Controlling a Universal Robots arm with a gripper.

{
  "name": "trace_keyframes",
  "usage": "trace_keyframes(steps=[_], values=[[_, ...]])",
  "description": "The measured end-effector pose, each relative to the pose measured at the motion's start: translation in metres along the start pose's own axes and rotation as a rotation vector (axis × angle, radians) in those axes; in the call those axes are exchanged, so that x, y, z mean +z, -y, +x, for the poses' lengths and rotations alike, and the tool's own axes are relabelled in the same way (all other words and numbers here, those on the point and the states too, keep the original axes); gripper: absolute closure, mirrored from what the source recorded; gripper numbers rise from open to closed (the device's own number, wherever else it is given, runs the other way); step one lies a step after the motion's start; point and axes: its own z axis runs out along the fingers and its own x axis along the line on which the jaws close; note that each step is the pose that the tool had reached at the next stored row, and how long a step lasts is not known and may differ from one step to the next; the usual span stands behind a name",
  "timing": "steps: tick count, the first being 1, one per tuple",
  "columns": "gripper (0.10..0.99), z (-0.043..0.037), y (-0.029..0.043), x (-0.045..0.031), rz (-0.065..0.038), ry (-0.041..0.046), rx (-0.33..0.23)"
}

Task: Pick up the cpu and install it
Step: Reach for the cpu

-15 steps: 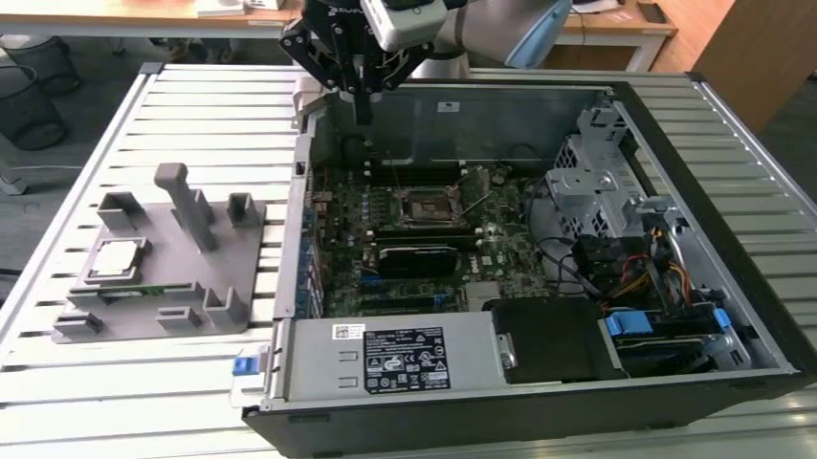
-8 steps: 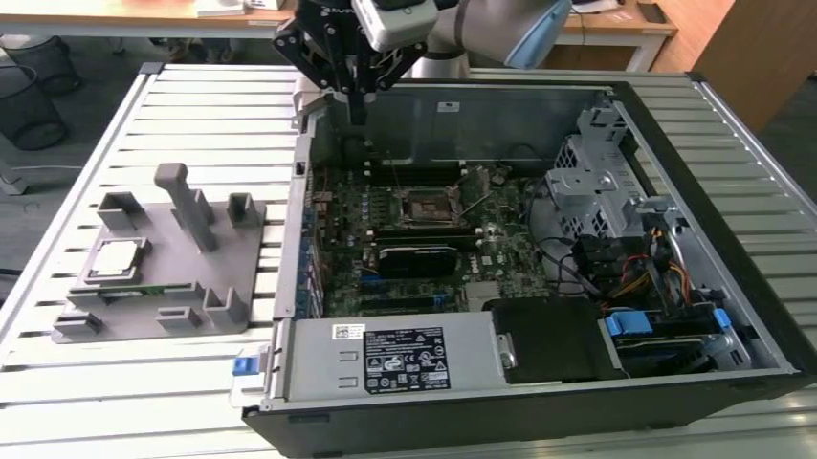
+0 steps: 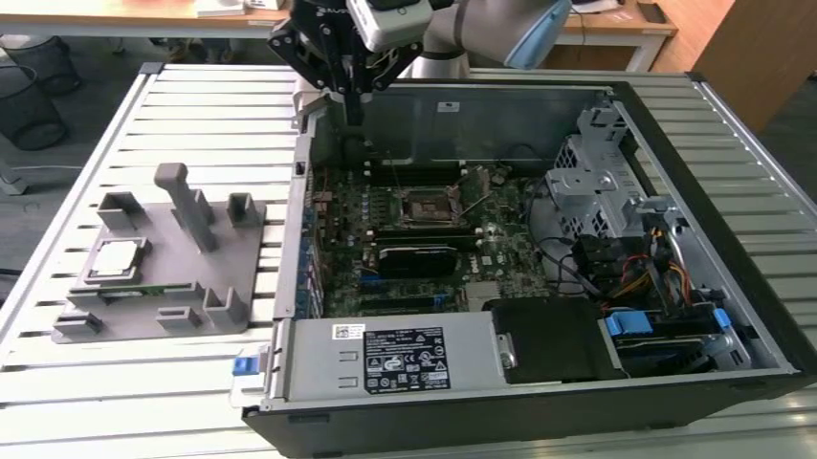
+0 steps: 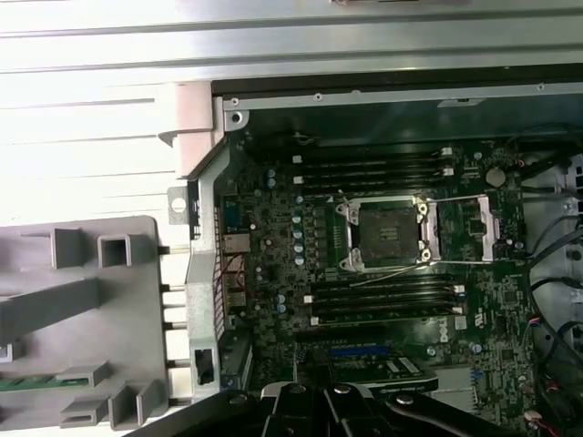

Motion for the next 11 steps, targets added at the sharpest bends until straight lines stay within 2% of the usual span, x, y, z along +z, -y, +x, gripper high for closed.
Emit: trace_keyframes(steps=[11], values=[[0.98, 0.0099, 0.0008, 0.0, 0.0, 0.0001, 0.0]])
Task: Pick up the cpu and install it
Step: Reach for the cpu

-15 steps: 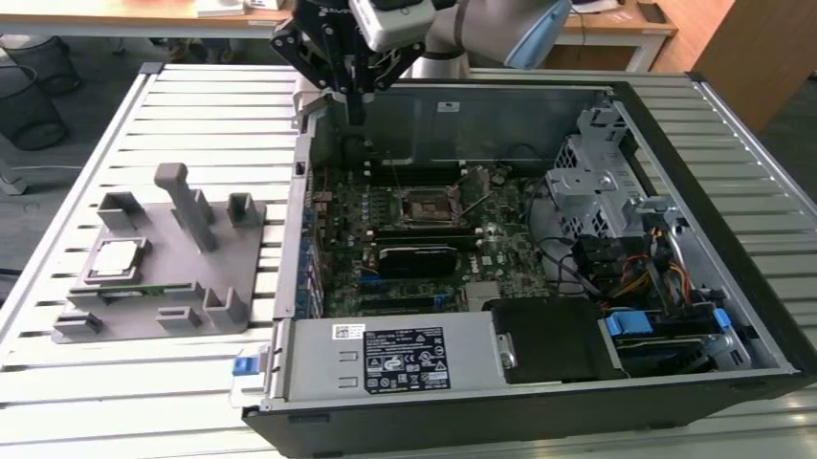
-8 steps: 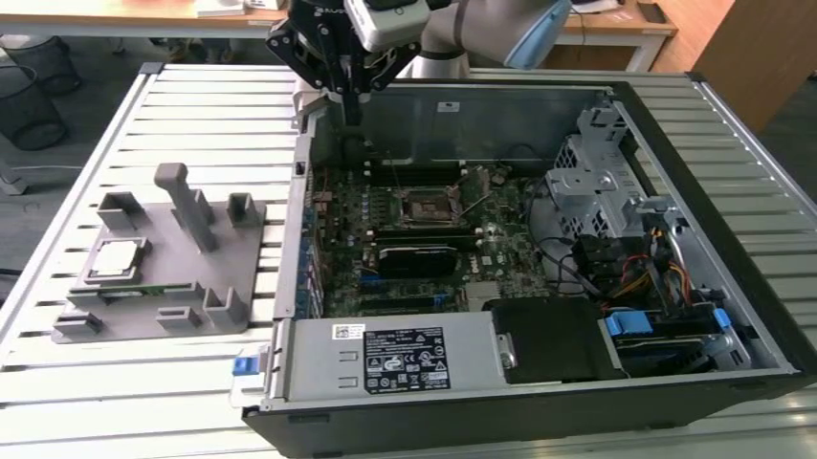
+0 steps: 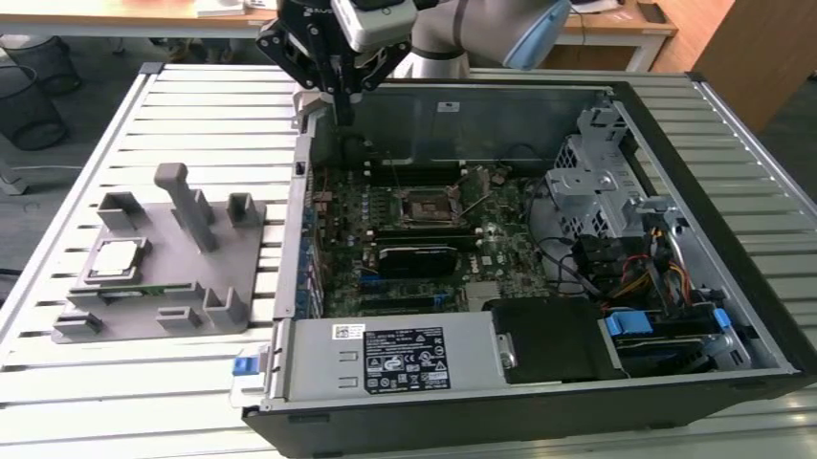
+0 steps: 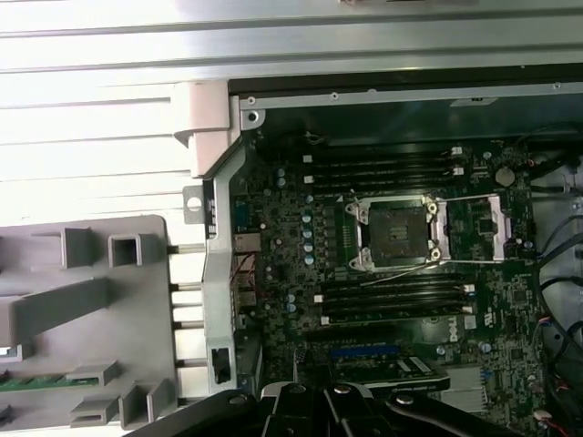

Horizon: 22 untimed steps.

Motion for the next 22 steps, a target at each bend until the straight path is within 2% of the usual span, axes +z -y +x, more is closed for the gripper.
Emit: trace_keyframes(steps=[22], values=[[0.98, 0.0297, 0.0022, -0.0005, 0.0, 0.0, 0.0]])
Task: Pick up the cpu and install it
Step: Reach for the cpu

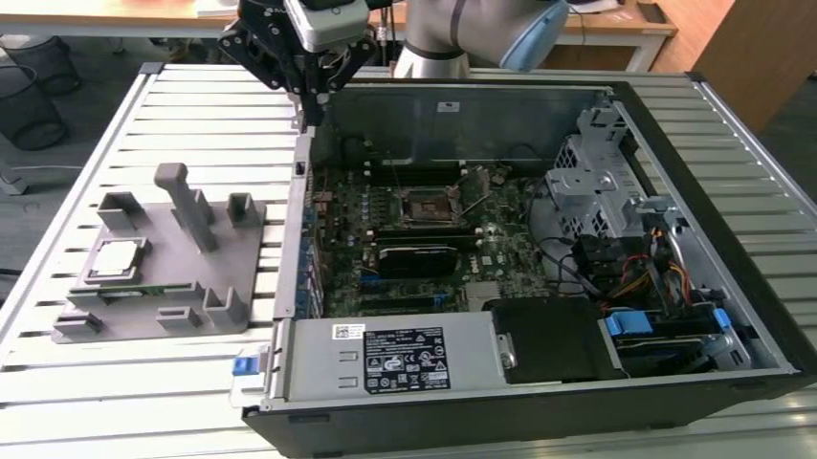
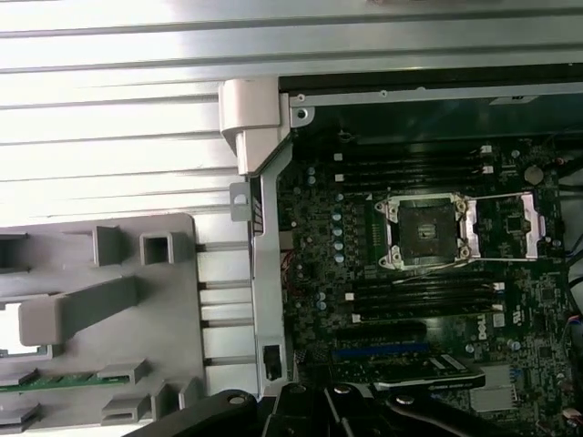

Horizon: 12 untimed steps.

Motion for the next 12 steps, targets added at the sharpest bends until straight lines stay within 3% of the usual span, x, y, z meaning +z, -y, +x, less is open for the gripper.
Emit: trace_keyframes(steps=[12], values=[[0.98, 0.0186, 0.0014, -0.0003, 0.0, 0.0, 0.0]])
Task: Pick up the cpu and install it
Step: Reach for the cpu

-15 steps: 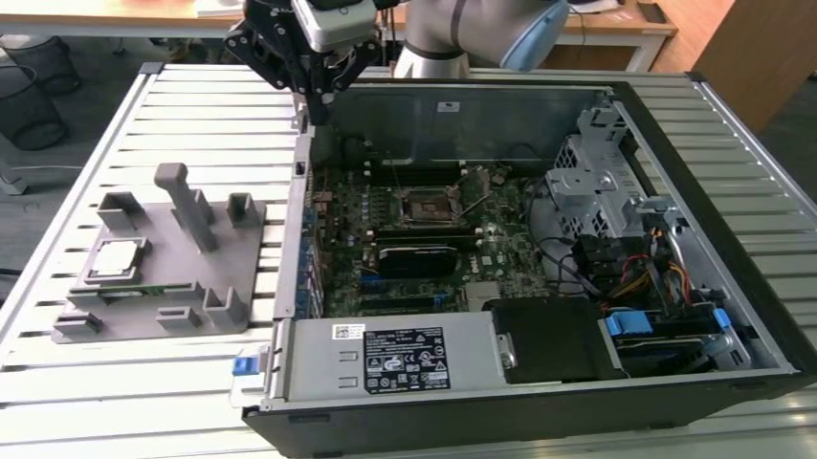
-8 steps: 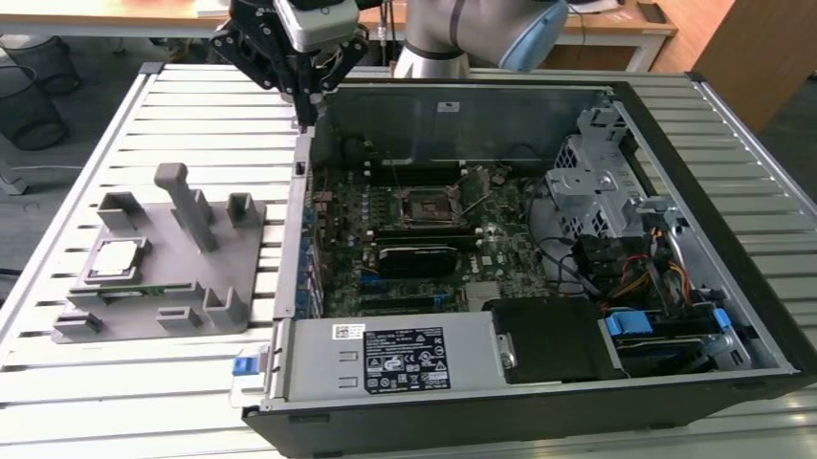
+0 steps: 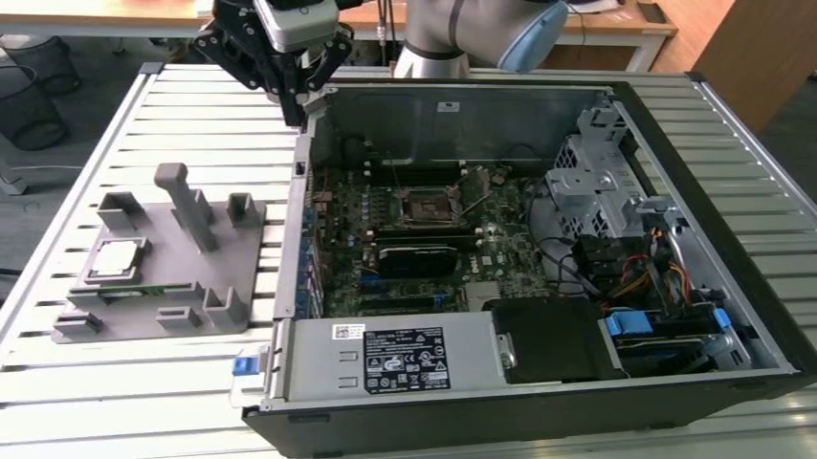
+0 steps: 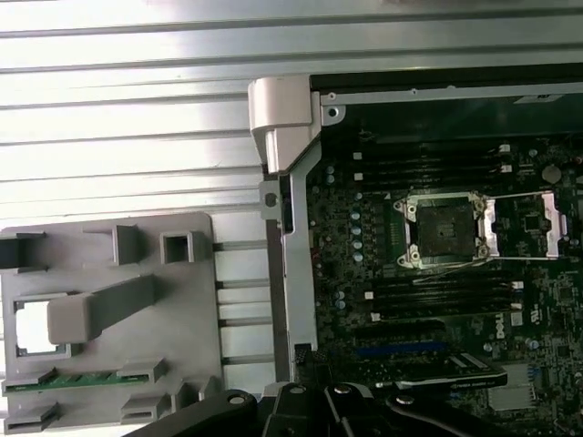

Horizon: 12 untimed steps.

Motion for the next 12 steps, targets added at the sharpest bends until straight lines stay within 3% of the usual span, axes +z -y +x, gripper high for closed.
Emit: trace_keyframes(steps=[12], values=[[0.98, 0.0178, 0.0014, -0.0003, 0.0, 0.0, 0.0]])
